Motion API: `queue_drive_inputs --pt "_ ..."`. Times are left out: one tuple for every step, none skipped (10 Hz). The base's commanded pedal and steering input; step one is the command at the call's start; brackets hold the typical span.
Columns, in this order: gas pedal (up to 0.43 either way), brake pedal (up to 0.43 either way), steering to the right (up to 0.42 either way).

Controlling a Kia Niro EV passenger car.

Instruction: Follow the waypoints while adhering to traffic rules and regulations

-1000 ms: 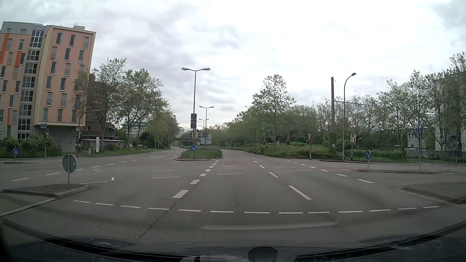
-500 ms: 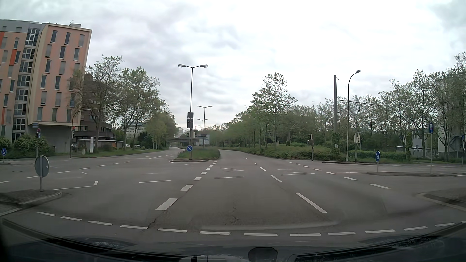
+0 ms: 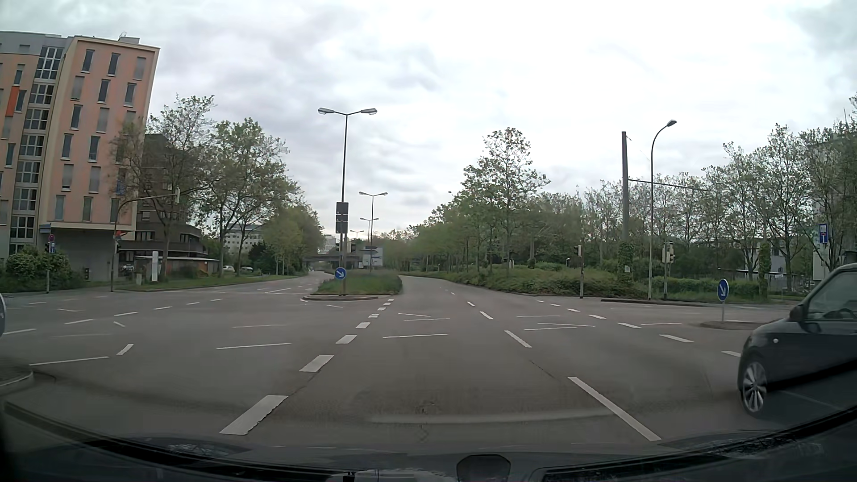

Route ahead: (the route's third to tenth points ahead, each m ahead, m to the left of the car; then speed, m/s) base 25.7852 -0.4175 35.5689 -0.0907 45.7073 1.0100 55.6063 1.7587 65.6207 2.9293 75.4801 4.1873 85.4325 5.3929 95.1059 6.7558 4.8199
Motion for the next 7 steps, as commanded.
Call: queue_drive_inputs --pt "0.287 0.000 0.001" --pt "0.287 0.000 0.000" --pt "0.287 0.000 0.000" --pt "0.280 0.000 0.000" --pt "0.280 0.000 0.000" --pt "0.268 0.000 0.000" --pt "0.268 0.000 0.000"
